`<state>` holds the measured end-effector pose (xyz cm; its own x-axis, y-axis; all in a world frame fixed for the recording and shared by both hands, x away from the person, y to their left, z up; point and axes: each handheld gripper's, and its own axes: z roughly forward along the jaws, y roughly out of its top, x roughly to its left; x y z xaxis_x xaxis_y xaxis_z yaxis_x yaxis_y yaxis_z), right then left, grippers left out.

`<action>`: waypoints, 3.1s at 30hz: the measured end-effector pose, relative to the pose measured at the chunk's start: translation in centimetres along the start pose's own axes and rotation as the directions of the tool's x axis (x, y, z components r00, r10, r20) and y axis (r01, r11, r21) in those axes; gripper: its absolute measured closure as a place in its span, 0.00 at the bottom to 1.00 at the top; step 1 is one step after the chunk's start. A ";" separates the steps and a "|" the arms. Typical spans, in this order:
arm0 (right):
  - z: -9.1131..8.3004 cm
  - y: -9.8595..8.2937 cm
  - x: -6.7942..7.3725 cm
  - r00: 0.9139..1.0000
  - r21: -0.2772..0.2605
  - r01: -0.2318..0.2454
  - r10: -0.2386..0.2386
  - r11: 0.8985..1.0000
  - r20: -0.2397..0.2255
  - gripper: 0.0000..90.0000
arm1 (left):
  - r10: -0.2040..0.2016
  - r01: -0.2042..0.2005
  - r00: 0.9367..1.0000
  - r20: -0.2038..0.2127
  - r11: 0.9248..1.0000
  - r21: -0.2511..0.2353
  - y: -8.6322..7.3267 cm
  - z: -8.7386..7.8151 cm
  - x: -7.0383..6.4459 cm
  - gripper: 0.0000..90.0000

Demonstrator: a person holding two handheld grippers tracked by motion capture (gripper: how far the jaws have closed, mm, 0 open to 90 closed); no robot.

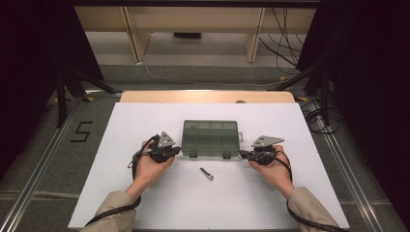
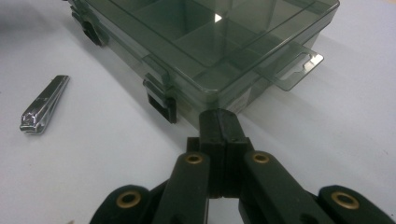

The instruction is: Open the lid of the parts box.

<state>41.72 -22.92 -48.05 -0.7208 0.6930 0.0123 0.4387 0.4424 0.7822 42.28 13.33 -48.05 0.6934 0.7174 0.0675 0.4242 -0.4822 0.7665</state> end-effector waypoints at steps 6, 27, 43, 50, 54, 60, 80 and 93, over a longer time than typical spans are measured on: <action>-0.1 0.1 0.1 1.000 -0.010 -0.008 0.008 1.000 -0.007 1.00 | 0.002 -0.002 1.000 0.004 1.000 -0.002 0.0 0.0 0.0 1.00; -0.7 0.6 0.1 1.000 -0.061 -0.022 0.022 0.998 0.001 1.00 | -0.013 0.013 1.000 0.008 0.997 -0.073 0.5 -0.5 -0.5 1.00; -1.1 2.0 0.2 0.999 -0.130 -0.025 0.028 0.991 0.018 1.00 | -0.035 0.035 0.999 0.000 0.991 -0.133 1.8 -1.1 0.0 1.00; -1.2 2.6 0.2 0.999 -0.151 -0.027 0.030 0.988 0.023 1.00 | -0.028 0.027 1.000 -0.007 0.990 -0.135 2.3 -1.3 0.2 1.00; -1.2 2.8 0.3 0.999 -0.161 -0.027 0.032 0.987 0.027 1.00 | -0.035 0.033 0.999 -0.012 0.989 -0.144 2.5 -1.3 0.2 1.00; -1.1 3.0 0.3 0.999 -0.165 -0.035 0.040 0.986 0.024 1.00 | -0.046 0.043 0.999 -0.010 0.986 -0.162 2.8 -1.2 0.3 1.00; -0.9 3.5 -0.1 0.978 -0.229 0.069 -0.020 0.971 0.209 0.60 | -0.051 0.032 0.994 -0.100 0.983 -0.180 3.0 -0.9 0.6 0.81; -0.6 4.2 -0.2 0.969 -0.277 0.107 -0.038 0.955 0.243 0.73 | 0.047 -0.099 0.975 -0.216 0.967 -0.235 4.1 -0.9 0.2 0.85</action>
<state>43.34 -21.53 -44.43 -0.5850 0.7933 -0.1689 0.1934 0.3387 0.9208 43.62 11.94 -44.33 0.5701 0.7857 0.2400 0.2050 -0.4189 0.8846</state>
